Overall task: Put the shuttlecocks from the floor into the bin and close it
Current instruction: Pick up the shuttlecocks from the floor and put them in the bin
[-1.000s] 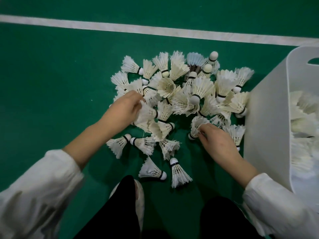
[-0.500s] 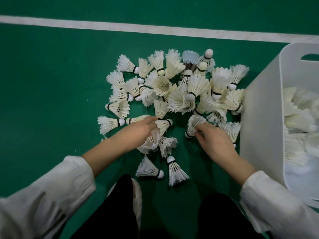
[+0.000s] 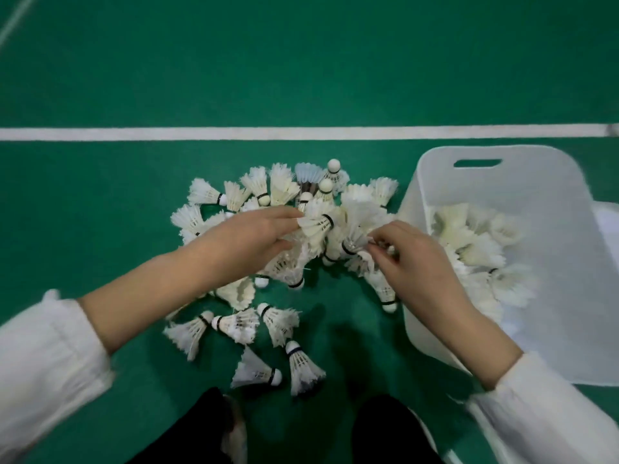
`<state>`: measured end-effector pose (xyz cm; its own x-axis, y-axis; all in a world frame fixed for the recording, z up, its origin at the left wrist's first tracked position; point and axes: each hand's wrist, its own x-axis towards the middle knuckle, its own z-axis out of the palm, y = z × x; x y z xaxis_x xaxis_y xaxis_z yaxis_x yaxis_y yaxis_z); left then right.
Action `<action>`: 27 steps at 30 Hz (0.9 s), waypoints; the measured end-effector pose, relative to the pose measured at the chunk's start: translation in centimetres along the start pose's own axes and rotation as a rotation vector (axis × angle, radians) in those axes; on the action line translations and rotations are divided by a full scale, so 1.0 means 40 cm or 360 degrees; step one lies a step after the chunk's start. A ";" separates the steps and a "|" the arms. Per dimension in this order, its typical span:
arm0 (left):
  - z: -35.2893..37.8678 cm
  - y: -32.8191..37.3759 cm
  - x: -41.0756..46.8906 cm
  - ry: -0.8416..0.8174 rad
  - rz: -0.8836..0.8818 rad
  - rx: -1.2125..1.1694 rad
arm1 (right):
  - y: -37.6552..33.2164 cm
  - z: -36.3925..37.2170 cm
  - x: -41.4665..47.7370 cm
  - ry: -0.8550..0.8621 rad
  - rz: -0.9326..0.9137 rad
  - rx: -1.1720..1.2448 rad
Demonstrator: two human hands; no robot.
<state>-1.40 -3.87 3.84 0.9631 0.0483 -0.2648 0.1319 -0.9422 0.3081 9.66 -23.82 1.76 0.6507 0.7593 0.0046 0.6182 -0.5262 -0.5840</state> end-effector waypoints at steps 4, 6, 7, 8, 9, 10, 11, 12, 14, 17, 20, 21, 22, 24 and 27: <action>-0.112 0.149 0.086 0.0030 0.0239 0.0097 | 0.047 -0.217 -0.046 0.0379 0.0196 0.0085; -0.141 0.220 0.124 0.0060 0.0342 0.0071 | 0.111 -0.290 -0.080 0.0402 0.0350 0.0047; -0.144 0.251 0.140 0.0077 0.0390 0.0044 | 0.147 -0.309 -0.097 0.0340 0.0432 -0.0017; -0.141 0.280 0.157 0.0090 0.0426 0.0011 | 0.184 -0.316 -0.115 0.0255 0.0503 -0.0092; -0.131 0.306 0.172 0.0096 0.0436 -0.0025 | 0.220 -0.312 -0.131 0.0165 0.0552 -0.0150; -0.116 0.331 0.187 0.0095 0.0425 -0.0066 | 0.251 -0.299 -0.144 0.0065 0.0583 -0.0179; -0.095 0.353 0.198 0.0091 0.0406 -0.0108 | 0.275 -0.279 -0.155 -0.0059 0.0604 -0.0187; -0.073 0.373 0.207 0.0088 0.0389 -0.0147 | 0.291 -0.254 -0.162 -0.0196 0.0602 -0.0187; -0.030 0.399 0.213 0.0093 0.0345 -0.0202 | 0.316 -0.197 -0.164 -0.0446 0.0535 -0.0155; 0.025 0.405 0.198 0.0114 0.0242 -0.0286 | 0.327 -0.110 -0.143 -0.0709 0.0378 -0.0191; 0.063 0.392 0.177 0.0142 0.0151 -0.0357 | 0.337 -0.021 -0.101 -0.0835 0.0298 -0.0397; 0.074 0.385 0.172 0.0136 0.0124 -0.0361 | 0.335 0.001 -0.088 -0.0880 0.0290 -0.0475; 0.085 0.380 0.168 0.0125 0.0097 -0.0362 | 0.334 0.019 -0.076 -0.0947 0.0272 -0.0560; 0.098 0.372 0.158 0.0110 0.0049 -0.0374 | 0.341 0.042 -0.067 -0.0996 0.0207 -0.0618; 0.098 0.366 0.152 0.0124 0.0015 -0.0434 | 0.352 0.022 -0.086 -0.0969 0.0153 -0.0492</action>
<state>5.48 -18.67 3.14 0.9784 0.0753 -0.1928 0.1709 -0.8193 0.5473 15.77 -33.51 -7.19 0.4014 0.7358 -0.5455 0.7263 -0.6185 -0.2999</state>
